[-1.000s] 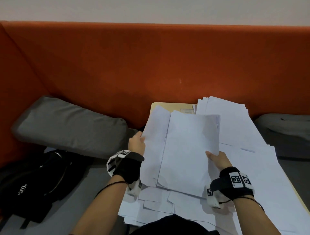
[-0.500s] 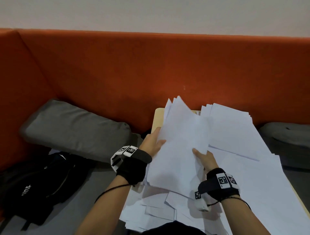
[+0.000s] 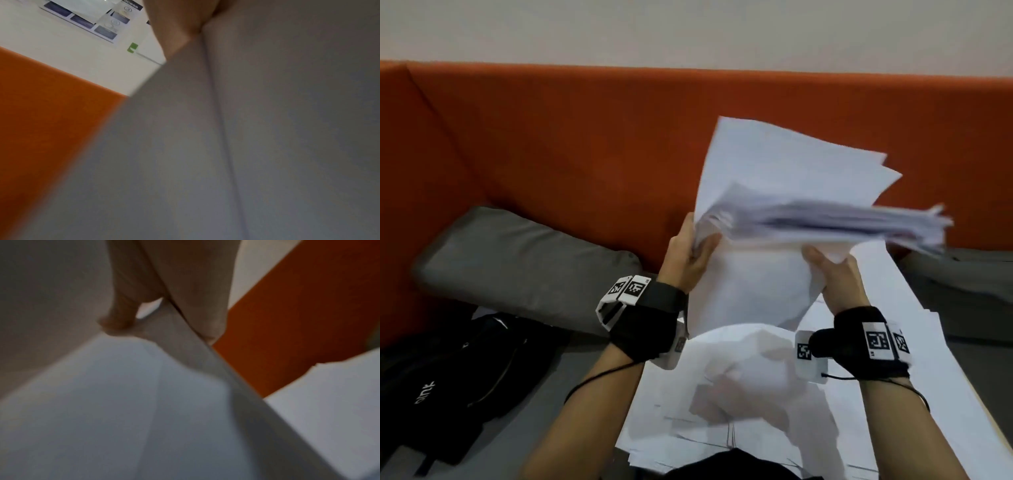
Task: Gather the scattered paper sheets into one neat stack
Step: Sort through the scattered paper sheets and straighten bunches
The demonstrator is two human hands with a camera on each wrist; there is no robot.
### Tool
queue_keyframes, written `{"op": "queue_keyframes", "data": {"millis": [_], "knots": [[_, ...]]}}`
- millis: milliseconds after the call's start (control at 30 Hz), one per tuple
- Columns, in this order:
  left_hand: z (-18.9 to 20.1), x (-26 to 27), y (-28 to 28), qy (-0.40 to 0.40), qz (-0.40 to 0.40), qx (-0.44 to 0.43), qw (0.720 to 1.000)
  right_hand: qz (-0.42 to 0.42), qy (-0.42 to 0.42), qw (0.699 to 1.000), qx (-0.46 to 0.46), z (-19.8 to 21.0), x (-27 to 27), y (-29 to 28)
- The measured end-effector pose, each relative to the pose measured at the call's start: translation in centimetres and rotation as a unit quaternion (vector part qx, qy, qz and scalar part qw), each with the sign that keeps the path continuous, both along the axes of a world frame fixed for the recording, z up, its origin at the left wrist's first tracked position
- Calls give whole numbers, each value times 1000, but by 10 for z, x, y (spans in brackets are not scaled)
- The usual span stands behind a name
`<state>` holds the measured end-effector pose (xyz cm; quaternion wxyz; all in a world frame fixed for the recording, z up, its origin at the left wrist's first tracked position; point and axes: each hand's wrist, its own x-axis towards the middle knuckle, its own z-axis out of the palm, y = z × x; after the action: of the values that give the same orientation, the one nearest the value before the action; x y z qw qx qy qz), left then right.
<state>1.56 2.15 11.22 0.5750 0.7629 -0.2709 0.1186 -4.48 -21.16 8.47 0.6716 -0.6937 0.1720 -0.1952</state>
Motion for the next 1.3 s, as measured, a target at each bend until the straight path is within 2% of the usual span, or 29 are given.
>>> {"op": "queue_keyframes", "data": {"millis": [133, 233, 300, 433, 533, 700, 800, 967, 1033, 1100, 1167, 1233, 1300], "knots": [[-23, 12, -5, 74, 56, 31, 995, -1, 9, 1000, -16, 6, 4, 8], [-39, 12, -10, 81, 63, 51, 993, -6, 33, 999, -35, -2, 7, 14], [-41, 8, -13, 61, 69, 31, 995, -26, 22, 999, -30, -2, 4, 18], [-20, -1, -13, -13, 72, -35, 997, -32, -52, 998, 2, 14, 1, 20], [-13, -1, -11, 8, 52, -100, 994, -18, -76, 997, 18, 22, -1, 25], [-28, 1, -7, 36, 56, -133, 989, 43, -34, 998, 13, 10, -6, 33], [-31, 1, -5, 35, 72, -145, 986, 34, 10, 999, 5, 5, -7, 37], [-18, 0, -6, 30, 65, -176, 982, 26, -12, 999, 20, 16, -6, 33], [-24, 3, -6, 53, 67, -170, 982, 39, 2, 999, 27, 7, -5, 32], [-38, 6, -4, 94, 84, -106, 986, 47, 63, 997, 3, -16, -6, 34], [-61, 12, 1, 151, 68, 28, 986, 17, 111, 994, -15, -35, -6, 35], [-91, 20, 12, 215, 33, 204, 955, -29, 113, 993, -4, -42, -3, 29], [-118, 27, 29, 262, 57, 348, 898, -60, 127, 990, -1, -43, -1, 18]]}}
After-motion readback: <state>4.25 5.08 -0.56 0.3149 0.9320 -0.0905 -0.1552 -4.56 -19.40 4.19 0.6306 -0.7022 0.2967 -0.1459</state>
